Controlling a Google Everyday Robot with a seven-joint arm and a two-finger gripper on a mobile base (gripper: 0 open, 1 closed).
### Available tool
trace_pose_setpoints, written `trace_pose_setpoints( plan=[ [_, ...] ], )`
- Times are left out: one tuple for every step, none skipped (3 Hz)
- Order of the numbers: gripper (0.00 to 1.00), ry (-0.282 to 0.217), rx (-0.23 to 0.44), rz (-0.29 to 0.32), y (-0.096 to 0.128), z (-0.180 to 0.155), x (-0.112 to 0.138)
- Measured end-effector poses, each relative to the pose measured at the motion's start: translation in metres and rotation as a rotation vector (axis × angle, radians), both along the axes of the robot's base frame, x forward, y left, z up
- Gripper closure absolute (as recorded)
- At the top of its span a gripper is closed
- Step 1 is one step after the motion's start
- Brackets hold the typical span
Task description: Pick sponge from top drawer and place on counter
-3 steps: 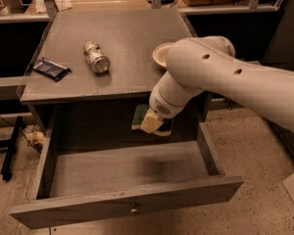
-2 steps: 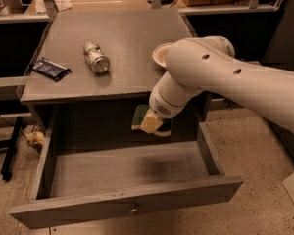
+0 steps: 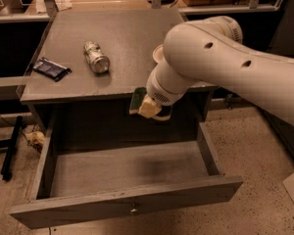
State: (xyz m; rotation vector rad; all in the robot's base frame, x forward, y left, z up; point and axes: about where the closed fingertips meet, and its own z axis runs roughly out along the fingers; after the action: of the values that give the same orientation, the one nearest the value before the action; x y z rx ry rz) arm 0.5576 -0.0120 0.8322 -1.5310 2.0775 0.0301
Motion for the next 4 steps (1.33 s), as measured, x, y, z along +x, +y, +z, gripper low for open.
trace_pose_setpoints(
  plan=[
    [1.0,-0.055,-0.01,-0.014,0.0,0.018,0.016],
    [1.0,-0.047,-0.013,-0.006,0.003,0.015,0.018],
    [1.0,-0.027,-0.01,0.038,0.024,0.027,0.057],
    [1.0,-0.028,-0.008,0.038,0.025,0.028,0.058]
  ],
)
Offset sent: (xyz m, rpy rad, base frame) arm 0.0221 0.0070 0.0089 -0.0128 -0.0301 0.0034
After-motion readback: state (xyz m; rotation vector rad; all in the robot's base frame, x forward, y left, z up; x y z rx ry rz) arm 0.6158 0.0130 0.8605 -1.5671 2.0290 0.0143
